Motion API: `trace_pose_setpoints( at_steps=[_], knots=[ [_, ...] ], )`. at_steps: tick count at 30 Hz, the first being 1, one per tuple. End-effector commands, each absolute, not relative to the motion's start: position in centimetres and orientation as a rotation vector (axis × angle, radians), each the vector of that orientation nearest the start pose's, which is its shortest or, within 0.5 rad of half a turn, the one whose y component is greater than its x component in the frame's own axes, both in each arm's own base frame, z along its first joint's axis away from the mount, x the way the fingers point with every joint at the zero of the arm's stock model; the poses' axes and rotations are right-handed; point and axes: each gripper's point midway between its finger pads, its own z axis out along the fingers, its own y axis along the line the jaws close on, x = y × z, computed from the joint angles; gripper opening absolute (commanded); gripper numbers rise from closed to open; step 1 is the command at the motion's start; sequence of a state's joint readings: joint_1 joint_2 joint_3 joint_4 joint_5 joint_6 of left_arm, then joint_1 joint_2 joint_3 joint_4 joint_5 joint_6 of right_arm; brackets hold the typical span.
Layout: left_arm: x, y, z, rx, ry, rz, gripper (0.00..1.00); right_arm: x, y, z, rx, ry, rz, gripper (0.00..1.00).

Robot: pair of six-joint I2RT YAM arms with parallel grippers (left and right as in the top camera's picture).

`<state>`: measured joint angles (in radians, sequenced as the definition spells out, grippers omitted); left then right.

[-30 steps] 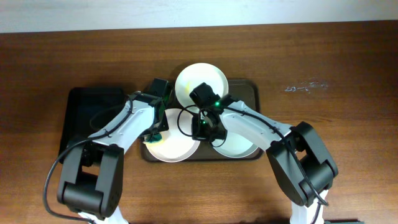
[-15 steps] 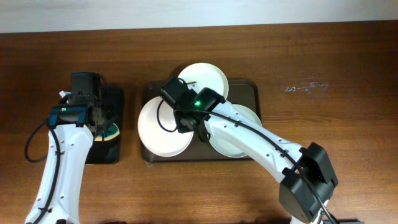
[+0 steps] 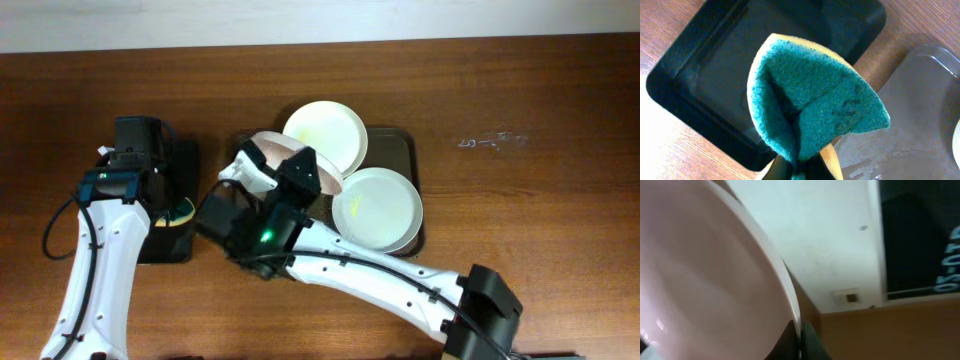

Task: Clean dirty plates on tray and stack at the side
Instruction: 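Carry the pinkish plate with the right gripper to the table's right side, then grasp the rim of the top white plate with the right gripper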

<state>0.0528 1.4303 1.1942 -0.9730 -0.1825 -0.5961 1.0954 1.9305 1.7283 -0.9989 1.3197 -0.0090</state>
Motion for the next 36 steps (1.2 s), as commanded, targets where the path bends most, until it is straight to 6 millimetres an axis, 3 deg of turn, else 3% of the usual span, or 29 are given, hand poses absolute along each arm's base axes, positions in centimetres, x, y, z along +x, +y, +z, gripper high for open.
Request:
trace_pose_setpoints(
  at_steps=[1, 3, 5, 7, 8, 11, 14, 15, 19, 22, 24, 25, 27, 29, 31, 33, 34, 36],
  knots=[
    [32.2, 4.8, 15.6, -0.929, 2.558, 0.089, 0.00, 33.4, 27.6, 29.3, -0.686, 1.720, -1.160, 0.04],
    [32.2, 4.8, 15.6, -0.929, 2.558, 0.090, 0.00, 33.5, 27.8, 28.7, -0.706, 1.750, -1.126, 0.04],
    [32.2, 4.8, 15.6, -0.928, 2.558, 0.090, 0.00, 34.3, 28.4, 25.2, -0.690, 1.943, -0.883, 0.04],
    [32.2, 4.8, 15.6, -0.928, 2.559, 0.090, 0.00, 34.8, 29.2, 18.5, -0.787, 2.349, -0.401, 0.04],
    [32.2, 4.8, 15.6, -0.928, 2.559, 0.090, 0.00, 35.2, 28.6, 17.0, -0.780, 2.470, -0.240, 0.04],
    [32.0, 4.8, 15.2, -0.930, 2.565, 0.093, 0.00, 38.3, 21.5, 15.2, -0.547, 2.741, 0.032, 0.04],
    [32.0, 4.8, 15.2, -0.930, 2.564, 0.091, 0.00, 41.2, 11.8, 14.3, -0.177, 2.865, 0.165, 0.04],
    [32.1, 4.8, 15.2, -0.929, 2.565, 0.087, 0.00, 41.9, 7.0, 13.6, 0.012, 2.882, 0.226, 0.04],
    [32.2, 4.8, 15.2, -0.928, 2.559, 0.085, 0.00, 41.6, -6.1, 10.8, 0.480, 2.838, 0.246, 0.04],
    [32.2, 4.8, 15.3, -0.928, 2.558, 0.083, 0.00, 39.9, -12.1, 7.7, 0.688, 2.779, 0.215, 0.04],
    [32.2, 4.8, 15.3, -0.928, 2.557, 0.084, 0.00, 38.8, -14.1, 6.5, 0.765, 2.764, 0.207, 0.04],
    [32.3, 4.8, 15.3, -0.927, 2.556, 0.083, 0.00, 38.6, -14.4, 6.4, 0.779, 2.763, 0.213, 0.04],
    [32.3, 4.8, 15.3, -0.927, 2.555, 0.082, 0.00, 39.1, -12.3, 6.7, 0.683, 2.767, 0.359, 0.37],
    [32.3, 4.7, 15.3, -0.926, 2.556, 0.078, 0.00, 40.1, -9.1, 7.2, 0.582, 2.764, 0.482, 0.60],
    [32.3, 4.7, 15.3, -0.926, 2.556, 0.078, 0.00, 40.8, -5.4, 7.3, 0.383, 2.795, 0.512, 0.68],
    [32.3, 4.7, 15.2, -0.927, 2.558, 0.078, 0.00, 42.2, 0.3, 7.6, 0.145, 2.790, 0.522, 0.71],
    [32.3, 4.7, 15.2, -0.927, 2.559, 0.079, 0.00, 42.7, 2.1, 7.7, 0.082, 2.779, 0.528, 0.70],
    [32.3, 4.7, 15.1, -0.927, 2.562, 0.075, 0.00, 44.1, 9.0, 8.5, -0.161, 2.701, 0.547, 0.72]
  ],
)
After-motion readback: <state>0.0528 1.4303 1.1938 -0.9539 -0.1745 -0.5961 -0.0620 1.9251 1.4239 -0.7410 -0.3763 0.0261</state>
